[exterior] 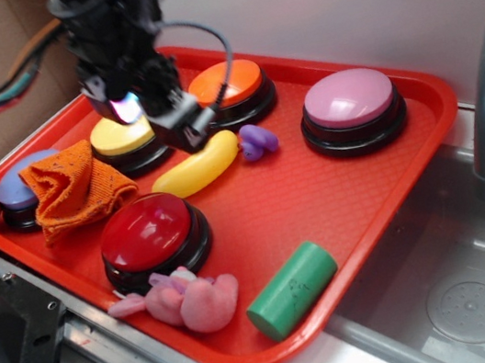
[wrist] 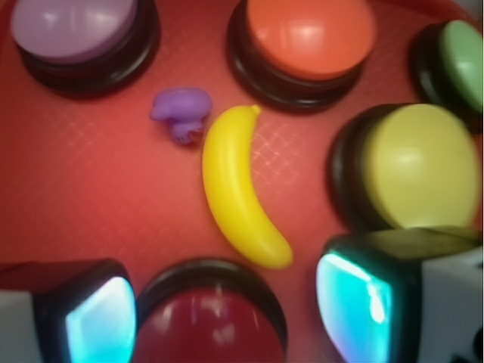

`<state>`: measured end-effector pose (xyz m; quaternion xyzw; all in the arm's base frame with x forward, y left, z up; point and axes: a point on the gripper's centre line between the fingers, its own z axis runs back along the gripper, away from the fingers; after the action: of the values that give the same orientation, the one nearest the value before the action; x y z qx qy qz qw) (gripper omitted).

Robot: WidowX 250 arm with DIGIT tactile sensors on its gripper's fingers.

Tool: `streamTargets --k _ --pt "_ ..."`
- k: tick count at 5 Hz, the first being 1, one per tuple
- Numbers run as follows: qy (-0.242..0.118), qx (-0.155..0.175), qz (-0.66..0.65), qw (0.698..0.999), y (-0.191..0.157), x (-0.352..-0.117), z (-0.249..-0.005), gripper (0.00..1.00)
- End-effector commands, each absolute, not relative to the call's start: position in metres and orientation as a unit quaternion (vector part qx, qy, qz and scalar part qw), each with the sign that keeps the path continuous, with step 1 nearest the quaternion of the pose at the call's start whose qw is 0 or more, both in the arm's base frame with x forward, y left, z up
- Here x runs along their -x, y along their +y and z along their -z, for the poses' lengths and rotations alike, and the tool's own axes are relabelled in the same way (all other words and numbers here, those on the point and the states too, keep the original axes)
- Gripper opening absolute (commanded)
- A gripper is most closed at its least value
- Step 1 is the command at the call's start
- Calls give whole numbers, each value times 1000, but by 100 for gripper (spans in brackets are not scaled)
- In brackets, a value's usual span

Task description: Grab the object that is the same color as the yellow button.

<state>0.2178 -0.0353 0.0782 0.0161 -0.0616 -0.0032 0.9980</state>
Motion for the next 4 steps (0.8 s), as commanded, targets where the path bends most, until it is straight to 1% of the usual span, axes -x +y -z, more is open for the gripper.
streamTargets --k 1,2,3,4 --pt "-58 12 24 998 -37 -241 -42 100" --pt "-42 9 32 999 -44 -247 -28 100" --pt "-44 11 40 998 -47 -247 -23 5" --pt "-53 12 26 998 -42 -251 -26 0"
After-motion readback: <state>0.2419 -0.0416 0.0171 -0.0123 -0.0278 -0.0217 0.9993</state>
